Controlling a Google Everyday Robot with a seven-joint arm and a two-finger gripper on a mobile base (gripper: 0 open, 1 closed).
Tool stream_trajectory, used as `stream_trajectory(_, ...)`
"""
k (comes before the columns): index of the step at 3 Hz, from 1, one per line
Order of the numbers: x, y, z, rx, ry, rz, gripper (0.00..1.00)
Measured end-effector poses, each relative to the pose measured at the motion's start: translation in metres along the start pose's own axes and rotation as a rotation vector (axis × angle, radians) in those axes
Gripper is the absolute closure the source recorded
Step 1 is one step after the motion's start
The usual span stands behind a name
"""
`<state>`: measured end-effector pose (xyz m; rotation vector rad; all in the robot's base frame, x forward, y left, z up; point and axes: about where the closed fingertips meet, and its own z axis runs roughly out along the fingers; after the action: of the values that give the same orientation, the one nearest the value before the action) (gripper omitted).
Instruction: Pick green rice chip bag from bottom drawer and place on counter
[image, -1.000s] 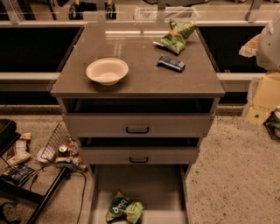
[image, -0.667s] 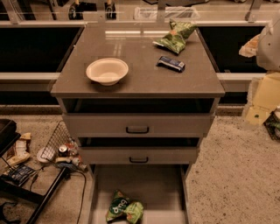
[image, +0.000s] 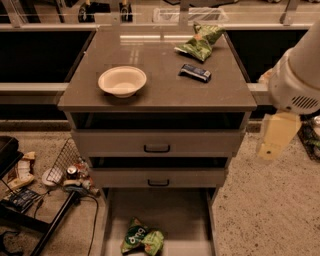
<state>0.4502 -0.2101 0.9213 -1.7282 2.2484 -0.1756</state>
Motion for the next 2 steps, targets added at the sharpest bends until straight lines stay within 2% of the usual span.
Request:
stream_trajectory(1, -0.003, 0.023, 0.063, 0.021, -0.013, -0.009, 0.0)
stream_trajectory(2, -0.002, 0.03, 0.098, 0.067, -0.049, -0.005, 0.0)
